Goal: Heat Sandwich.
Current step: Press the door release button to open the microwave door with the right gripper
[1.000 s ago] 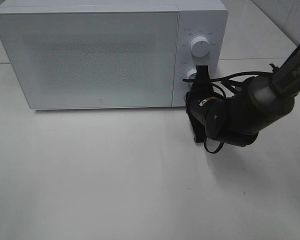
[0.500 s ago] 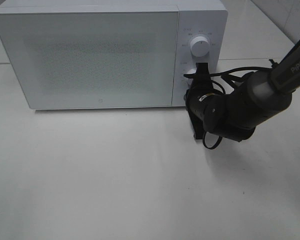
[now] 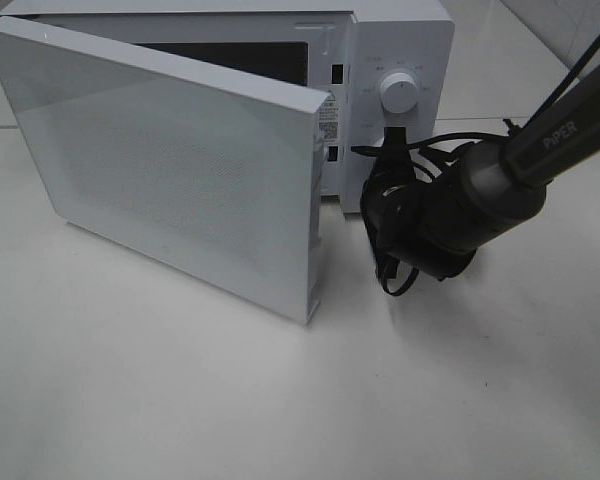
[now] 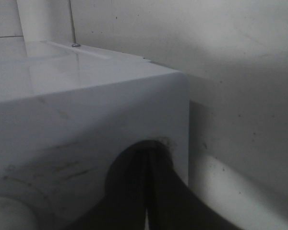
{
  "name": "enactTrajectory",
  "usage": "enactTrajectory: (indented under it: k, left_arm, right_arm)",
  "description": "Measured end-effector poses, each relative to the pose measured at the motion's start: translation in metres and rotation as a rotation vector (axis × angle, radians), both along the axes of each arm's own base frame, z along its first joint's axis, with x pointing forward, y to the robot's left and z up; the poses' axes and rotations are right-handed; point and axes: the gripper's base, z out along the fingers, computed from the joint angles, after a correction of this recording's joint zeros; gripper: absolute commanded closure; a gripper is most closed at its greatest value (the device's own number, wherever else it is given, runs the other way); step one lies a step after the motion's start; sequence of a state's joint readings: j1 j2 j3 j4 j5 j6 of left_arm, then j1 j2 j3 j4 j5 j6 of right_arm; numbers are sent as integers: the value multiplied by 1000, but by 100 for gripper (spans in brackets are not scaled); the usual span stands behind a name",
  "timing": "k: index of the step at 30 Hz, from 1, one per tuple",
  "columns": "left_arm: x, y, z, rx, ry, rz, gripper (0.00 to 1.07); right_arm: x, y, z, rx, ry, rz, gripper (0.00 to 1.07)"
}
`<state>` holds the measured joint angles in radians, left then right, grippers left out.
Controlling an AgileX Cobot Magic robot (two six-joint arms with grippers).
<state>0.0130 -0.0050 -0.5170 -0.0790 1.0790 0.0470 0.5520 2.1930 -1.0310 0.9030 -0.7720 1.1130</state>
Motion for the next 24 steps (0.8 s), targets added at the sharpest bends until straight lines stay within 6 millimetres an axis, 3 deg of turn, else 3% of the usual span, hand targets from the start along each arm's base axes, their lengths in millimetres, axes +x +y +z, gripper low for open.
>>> enactTrajectory:
  k: [24]
  left_arm:
    - [0,0,0,0,0,0,10]
  right_arm:
    - [-4,-1,7,25,36,19,107]
